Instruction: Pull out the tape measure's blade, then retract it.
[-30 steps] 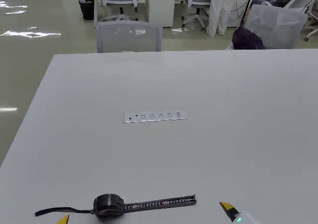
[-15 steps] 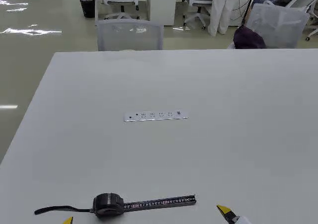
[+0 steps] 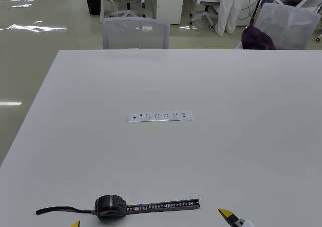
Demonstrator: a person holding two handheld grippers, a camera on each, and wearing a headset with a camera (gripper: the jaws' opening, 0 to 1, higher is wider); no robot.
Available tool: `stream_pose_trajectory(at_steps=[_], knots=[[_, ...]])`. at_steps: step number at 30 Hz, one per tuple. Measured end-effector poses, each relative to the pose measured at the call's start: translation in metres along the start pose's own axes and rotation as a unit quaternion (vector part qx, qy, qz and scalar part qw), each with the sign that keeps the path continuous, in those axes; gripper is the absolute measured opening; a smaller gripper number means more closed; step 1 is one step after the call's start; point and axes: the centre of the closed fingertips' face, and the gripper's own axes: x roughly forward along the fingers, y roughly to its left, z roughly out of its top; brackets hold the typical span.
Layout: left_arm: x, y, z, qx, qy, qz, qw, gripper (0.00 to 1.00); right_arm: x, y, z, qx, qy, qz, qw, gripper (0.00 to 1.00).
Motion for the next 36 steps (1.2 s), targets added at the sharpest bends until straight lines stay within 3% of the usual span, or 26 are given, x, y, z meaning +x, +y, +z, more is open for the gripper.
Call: stream_pose_trajectory(at_steps=[3, 5, 12, 17, 24, 33, 36], knots=[[0.002, -0.001, 0.005, -0.014, -0.013, 0.000, 0.9998, 0.99, 0.003, -0.001, -0.001, -0.004, 0.000, 0.015, 0.9999, 0.83], [0.005, -0.001, 0.003, -0.013, -0.005, 0.005, 0.9999, 0.99, 0.005, -0.003, -0.001, -0.013, 0.003, 0.019, 0.9997, 0.81], [0.013, -0.005, 0.004, -0.021, -0.012, 0.004, 0.9997, 0.99, 0.012, -0.010, -0.004, -0.055, 0.007, 0.056, 0.9969, 0.79], [0.018, -0.006, 0.001, -0.019, -0.006, 0.006, 0.9998, 0.99, 0.020, -0.011, -0.009, -0.079, 0.018, 0.087, 0.9930, 0.80], [0.026, -0.001, 0.002, -0.029, -0.002, 0.023, 0.9993, 0.99, 0.029, -0.019, -0.014, -0.102, 0.033, 0.123, 0.9866, 0.73], [0.037, 0.004, 0.005, -0.040, 0.001, 0.041, 0.9984, 0.99, 0.040, -0.037, -0.014, -0.115, 0.041, 0.147, 0.9817, 0.65], [0.041, 0.004, 0.004, -0.043, 0.005, 0.045, 0.9980, 0.97, 0.043, -0.040, -0.017, -0.124, 0.049, 0.160, 0.9780, 0.61]])
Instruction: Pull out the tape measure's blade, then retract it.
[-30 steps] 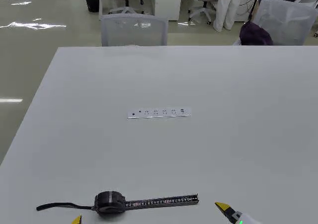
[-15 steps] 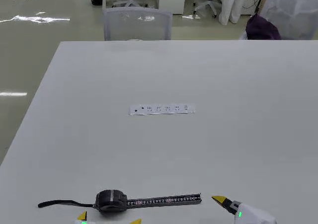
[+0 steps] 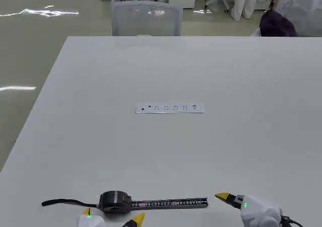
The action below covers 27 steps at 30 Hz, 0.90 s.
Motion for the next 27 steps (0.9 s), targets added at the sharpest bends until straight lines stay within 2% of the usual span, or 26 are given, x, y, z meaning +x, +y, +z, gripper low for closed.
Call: stream_pose_trajectory(at_steps=[5, 13, 22, 27], knots=[[0.006, 0.003, -0.001, -0.005, 0.001, 0.014, 0.9999, 0.94, 0.004, -0.005, -0.001, -0.004, -0.005, 0.019, 0.9998, 0.59], [0.016, 0.012, -0.001, -0.048, -0.001, 0.040, 0.9980, 0.88, 0.010, -0.017, -0.002, -0.013, -0.007, 0.033, 0.9994, 0.48], [0.021, 0.013, -0.004, -0.046, 0.004, 0.045, 0.9979, 0.85, 0.021, -0.028, -0.011, -0.042, 0.003, 0.049, 0.9979, 0.40], [0.023, 0.014, -0.003, -0.047, -0.003, 0.045, 0.9978, 0.85, 0.028, -0.035, -0.016, -0.047, 0.007, 0.059, 0.9971, 0.34]])
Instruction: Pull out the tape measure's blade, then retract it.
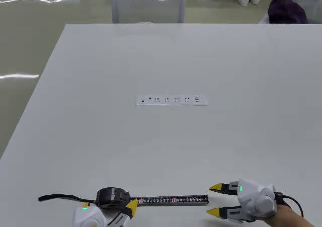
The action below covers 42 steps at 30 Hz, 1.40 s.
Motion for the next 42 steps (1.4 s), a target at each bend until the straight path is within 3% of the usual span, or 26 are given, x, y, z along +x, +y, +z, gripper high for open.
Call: stream_pose_trajectory(at_steps=[17, 32, 42], knots=[[0.005, -0.001, 0.007, 0.008, -0.006, 0.000, 1.0000, 0.80, 0.022, -0.002, -0.018, -0.020, 0.015, 0.050, 0.9984, 0.22], [0.011, -0.001, 0.004, 0.015, 0.000, 0.008, 0.9999, 0.78, 0.025, -0.005, -0.017, -0.030, 0.002, 0.064, 0.9975, 0.13], [0.013, 0.004, 0.000, -0.007, 0.002, 0.022, 0.9997, 0.75, 0.025, -0.004, -0.017, -0.034, 0.008, 0.068, 0.9971, 0.13]])
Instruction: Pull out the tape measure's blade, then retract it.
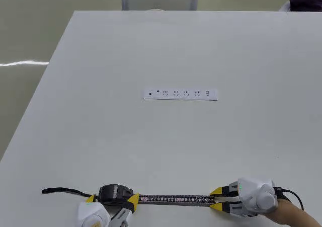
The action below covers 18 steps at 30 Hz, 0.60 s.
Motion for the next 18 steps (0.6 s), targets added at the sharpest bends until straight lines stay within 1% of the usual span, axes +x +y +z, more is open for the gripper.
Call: stream_pose_trajectory(at_steps=[4, 8, 12, 18], knots=[[0.0029, 0.0010, 0.0002, -0.014, 0.000, 0.006, 0.9999, 0.73, 0.0003, 0.0000, -0.0002, 0.000, 0.000, 0.000, 1.0000, 0.13], [0.0061, 0.0020, 0.0011, -0.021, -0.001, 0.018, 0.9996, 0.72, -0.0001, -0.0002, -0.0001, -0.004, 0.004, -0.001, 1.0000, 0.13], [0.0063, 0.0021, 0.0036, -0.022, -0.004, 0.029, 0.9993, 0.70, 0.0001, -0.0004, -0.0008, -0.004, 0.005, -0.002, 1.0000, 0.13], [0.0069, 0.0019, 0.0009, -0.013, -0.002, 0.037, 0.9992, 0.67, 0.0003, -0.0001, -0.0009, -0.002, 0.006, -0.003, 1.0000, 0.13]])
